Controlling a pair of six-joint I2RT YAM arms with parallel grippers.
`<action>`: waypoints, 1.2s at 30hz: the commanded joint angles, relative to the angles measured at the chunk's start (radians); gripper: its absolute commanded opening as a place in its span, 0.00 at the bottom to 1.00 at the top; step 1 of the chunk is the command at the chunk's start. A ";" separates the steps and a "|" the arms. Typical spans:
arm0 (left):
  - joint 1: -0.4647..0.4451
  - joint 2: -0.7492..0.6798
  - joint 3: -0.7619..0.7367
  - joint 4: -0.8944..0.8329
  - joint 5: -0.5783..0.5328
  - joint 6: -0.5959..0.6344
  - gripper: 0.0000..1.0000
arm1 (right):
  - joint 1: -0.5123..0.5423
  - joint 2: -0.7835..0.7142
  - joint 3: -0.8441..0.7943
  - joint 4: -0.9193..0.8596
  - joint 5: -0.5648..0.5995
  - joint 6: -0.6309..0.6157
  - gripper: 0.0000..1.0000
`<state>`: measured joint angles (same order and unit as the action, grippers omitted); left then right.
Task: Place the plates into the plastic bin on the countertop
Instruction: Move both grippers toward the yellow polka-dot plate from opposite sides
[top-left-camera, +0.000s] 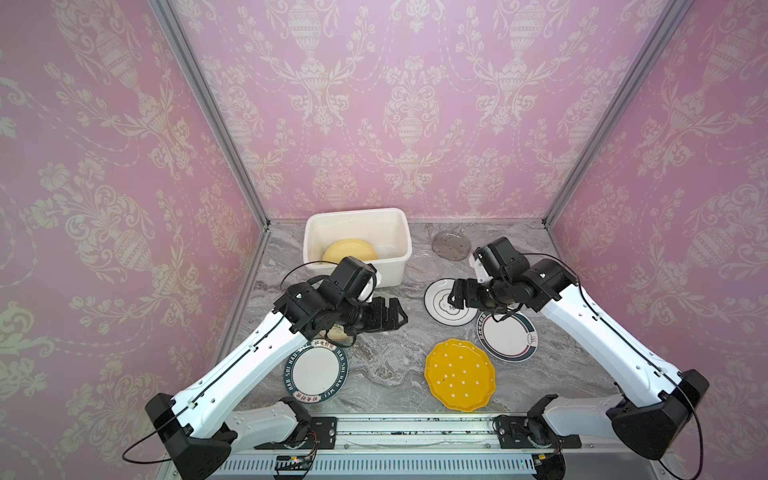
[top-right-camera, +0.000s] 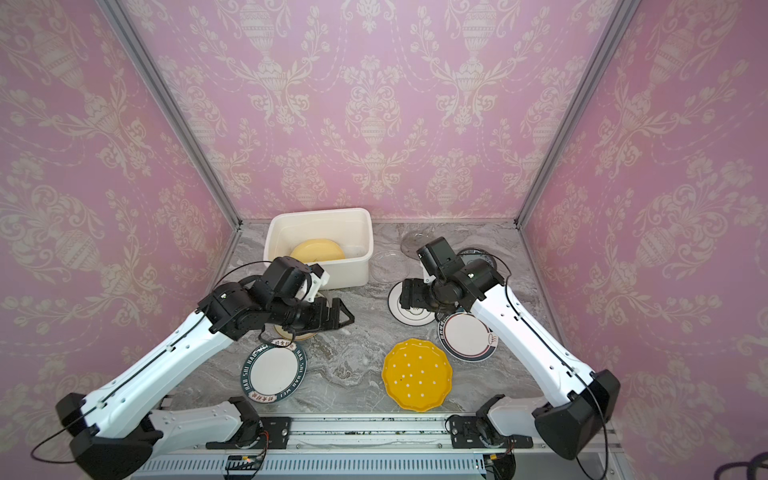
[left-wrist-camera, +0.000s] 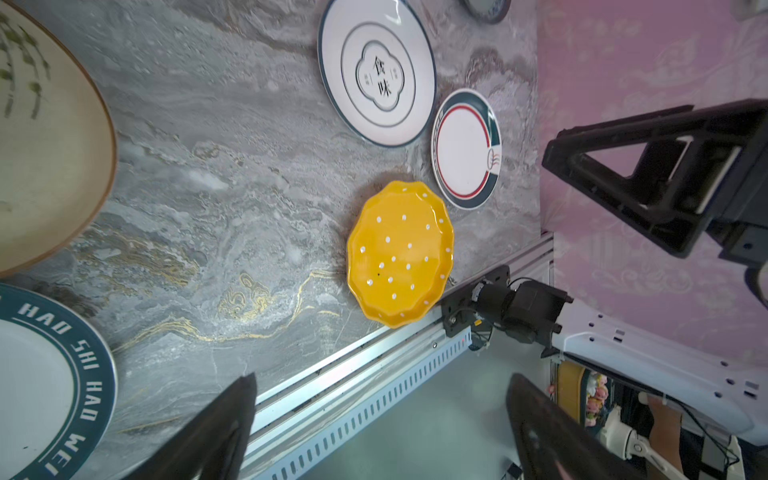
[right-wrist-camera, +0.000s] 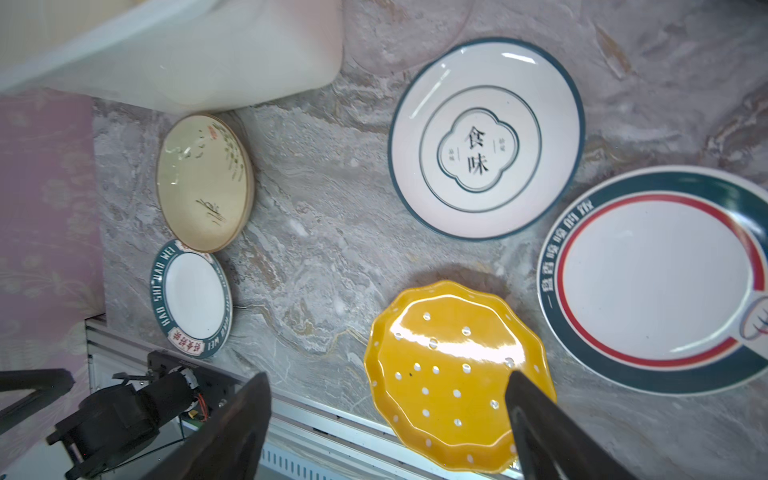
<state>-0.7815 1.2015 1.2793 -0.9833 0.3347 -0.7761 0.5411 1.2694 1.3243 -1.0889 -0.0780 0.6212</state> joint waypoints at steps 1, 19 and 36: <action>-0.094 0.043 -0.063 0.038 -0.003 -0.059 0.96 | -0.009 -0.092 -0.129 -0.088 0.022 0.071 0.92; -0.151 0.370 -0.096 0.322 0.182 -0.057 0.96 | -0.059 -0.284 -0.678 0.139 -0.060 0.290 1.00; -0.127 0.541 -0.157 0.539 0.270 -0.215 0.94 | -0.198 -0.252 -0.847 0.358 -0.249 0.277 1.00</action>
<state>-0.9226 1.7226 1.1477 -0.4782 0.5758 -0.9447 0.3527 1.0080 0.4938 -0.7681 -0.2955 0.8917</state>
